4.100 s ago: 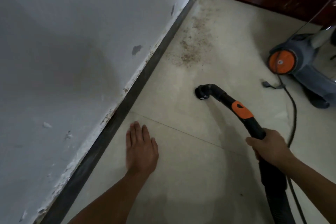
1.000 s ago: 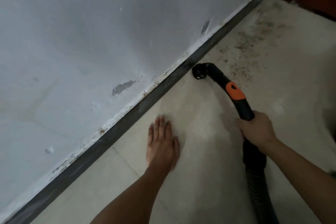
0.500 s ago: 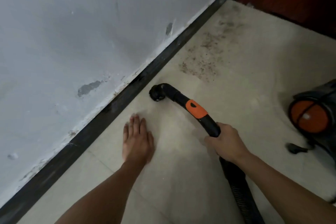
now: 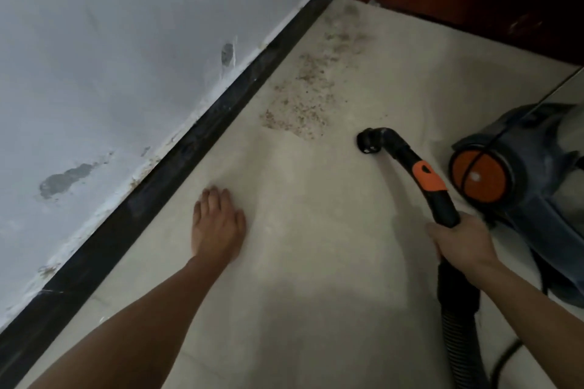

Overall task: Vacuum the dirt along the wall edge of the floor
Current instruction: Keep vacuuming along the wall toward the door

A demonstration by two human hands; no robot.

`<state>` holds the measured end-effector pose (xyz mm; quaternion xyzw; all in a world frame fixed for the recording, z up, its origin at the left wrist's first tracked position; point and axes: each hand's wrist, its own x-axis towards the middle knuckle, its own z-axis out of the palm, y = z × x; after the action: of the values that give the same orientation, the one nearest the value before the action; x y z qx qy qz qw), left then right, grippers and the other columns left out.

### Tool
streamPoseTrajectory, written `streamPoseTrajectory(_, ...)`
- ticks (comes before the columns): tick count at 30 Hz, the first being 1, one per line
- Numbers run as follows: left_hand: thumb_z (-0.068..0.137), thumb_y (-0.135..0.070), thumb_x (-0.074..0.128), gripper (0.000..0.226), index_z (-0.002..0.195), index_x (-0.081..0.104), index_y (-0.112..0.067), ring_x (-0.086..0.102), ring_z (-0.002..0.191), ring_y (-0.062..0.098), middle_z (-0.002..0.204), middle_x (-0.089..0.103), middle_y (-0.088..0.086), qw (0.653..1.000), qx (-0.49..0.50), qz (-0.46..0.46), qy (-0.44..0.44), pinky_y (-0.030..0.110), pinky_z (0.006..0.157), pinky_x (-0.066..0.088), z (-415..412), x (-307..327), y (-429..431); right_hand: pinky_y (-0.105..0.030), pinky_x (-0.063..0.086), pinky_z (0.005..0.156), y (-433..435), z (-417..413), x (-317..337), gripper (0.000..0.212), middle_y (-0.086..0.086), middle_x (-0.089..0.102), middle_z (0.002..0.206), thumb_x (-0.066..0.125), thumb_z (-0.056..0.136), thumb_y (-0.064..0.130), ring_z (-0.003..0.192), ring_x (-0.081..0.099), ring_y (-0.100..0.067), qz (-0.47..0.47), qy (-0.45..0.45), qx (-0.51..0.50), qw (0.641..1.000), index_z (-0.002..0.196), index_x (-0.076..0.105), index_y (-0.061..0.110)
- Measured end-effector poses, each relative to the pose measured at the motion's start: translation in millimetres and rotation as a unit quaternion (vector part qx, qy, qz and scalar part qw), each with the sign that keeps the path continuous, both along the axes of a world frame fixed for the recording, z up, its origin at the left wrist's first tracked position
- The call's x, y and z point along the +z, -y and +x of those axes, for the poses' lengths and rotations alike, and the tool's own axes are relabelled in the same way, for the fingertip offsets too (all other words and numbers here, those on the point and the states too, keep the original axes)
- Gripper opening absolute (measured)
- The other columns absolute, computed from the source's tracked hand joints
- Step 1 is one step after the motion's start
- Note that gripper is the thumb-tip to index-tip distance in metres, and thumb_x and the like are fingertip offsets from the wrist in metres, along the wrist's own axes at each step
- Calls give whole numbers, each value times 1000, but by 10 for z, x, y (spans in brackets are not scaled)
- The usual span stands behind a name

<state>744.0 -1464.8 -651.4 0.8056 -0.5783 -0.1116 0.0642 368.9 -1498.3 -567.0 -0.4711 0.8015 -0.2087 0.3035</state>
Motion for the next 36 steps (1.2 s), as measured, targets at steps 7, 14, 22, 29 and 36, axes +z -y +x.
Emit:
streamPoseTrajectory(7,99,-30,34,56,146,28,0,16,145,37,156,21,25,999,35,4,-15,46,119,13,-240,-48,785,-27,43,47,-51,386,31,14,-11,61,61,70,78,9,50,54,-23,20,58,63,996,72,58,8)
streamPoseTrajectory(14,100,-34,29,60,151,22,-3,4,149,33,160,11,21,997,78,-13,1,44,121,1,-329,-193,936,-29,41,48,120,182,-50,18,-7,57,59,73,78,5,51,51,-21,29,55,30,998,71,57,8)
streamPoseTrajectory(22,100,-35,28,60,151,26,-5,5,149,31,160,12,19,995,93,3,21,43,121,0,-342,-190,954,-26,39,48,947,174,50,12,-9,58,62,71,81,8,53,53,-20,16,11,5,1000,79,60,6)
streamPoseTrajectory(29,94,-43,12,70,151,25,-5,4,149,29,161,10,18,995,93,6,19,41,121,-3,-360,-148,956,-34,43,56,305,519,-20,16,-10,63,64,72,76,2,60,57,-26,106,56,63,991,77,61,14)
streamPoseTrajectory(36,96,-41,17,67,150,27,-3,6,149,32,160,12,20,995,94,16,24,43,121,0,-343,-169,959,-31,41,52,795,538,34,15,-14,58,62,70,78,10,55,54,-26,65,19,50,996,74,56,8)
